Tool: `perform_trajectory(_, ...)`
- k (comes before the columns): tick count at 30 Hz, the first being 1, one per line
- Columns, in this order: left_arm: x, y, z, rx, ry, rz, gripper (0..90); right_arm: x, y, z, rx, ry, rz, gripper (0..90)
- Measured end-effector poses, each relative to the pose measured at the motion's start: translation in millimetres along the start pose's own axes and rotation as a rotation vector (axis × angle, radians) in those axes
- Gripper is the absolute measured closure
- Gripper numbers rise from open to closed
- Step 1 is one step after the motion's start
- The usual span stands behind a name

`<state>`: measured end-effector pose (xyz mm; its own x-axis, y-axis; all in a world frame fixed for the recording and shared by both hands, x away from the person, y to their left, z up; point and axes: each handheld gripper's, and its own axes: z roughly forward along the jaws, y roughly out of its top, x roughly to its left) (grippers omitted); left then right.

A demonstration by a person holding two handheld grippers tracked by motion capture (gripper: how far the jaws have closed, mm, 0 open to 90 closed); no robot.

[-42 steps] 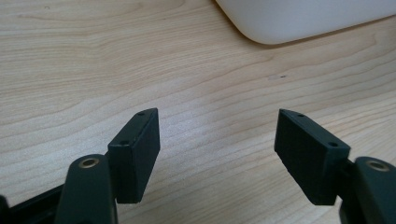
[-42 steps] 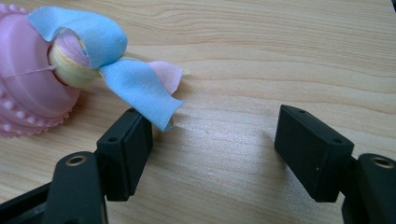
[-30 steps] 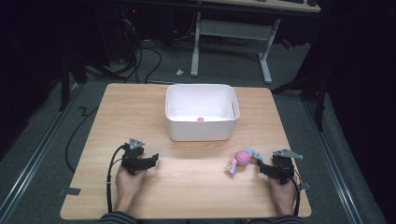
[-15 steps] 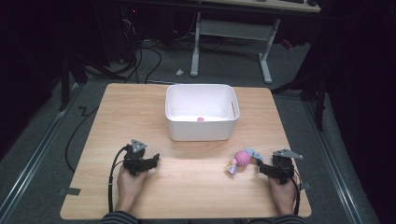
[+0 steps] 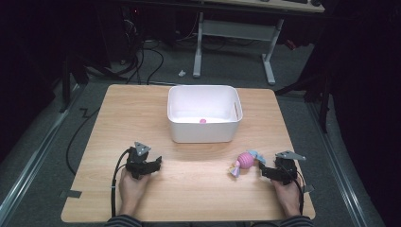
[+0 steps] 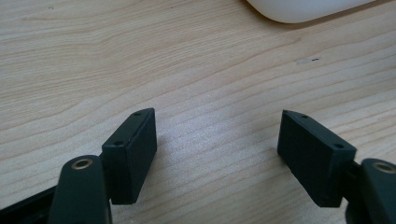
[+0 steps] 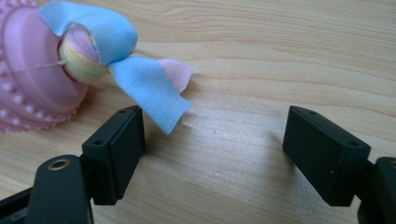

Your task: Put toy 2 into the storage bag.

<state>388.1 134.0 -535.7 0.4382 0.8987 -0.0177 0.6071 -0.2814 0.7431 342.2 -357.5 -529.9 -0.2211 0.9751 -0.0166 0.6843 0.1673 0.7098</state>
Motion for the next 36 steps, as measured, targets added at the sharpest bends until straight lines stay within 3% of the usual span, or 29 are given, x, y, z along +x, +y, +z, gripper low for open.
perform_trajectory(4,0.0,0.0,0.0,0.0,0.0,0.0,28.7,0.1,0.6,-4.1,0.028,0.027,-0.013,23.0)
perform_trajectory(7,-0.2,0.0,0.0,0.0,0.0,0.001,28.6,-2.7,1.0,-9.1,0.041,0.046,0.004,25.2)
perform_trajectory(16,-0.4,0.0,0.2,0.001,-0.002,0.005,27.8,-5.5,2.1,-25.6,0.01,0.072,0.033,31.1)
perform_trajectory(24,-0.4,0.0,0.1,0.002,-0.002,0.006,27.8,-2.5,0.6,-34.7,-0.035,0.061,0.021,33.6)
perform_trajectory(29,-0.4,0.0,0.1,0.002,-0.002,0.005,27.8,-2.1,0.1,-43.8,-0.052,0.084,0.061,34.1)
perform_trajectory(36,-0.4,0.0,0.1,0.002,-0.002,0.006,27.8,4.4,1.3,-55.7,-0.069,0.116,0.025,35.9)
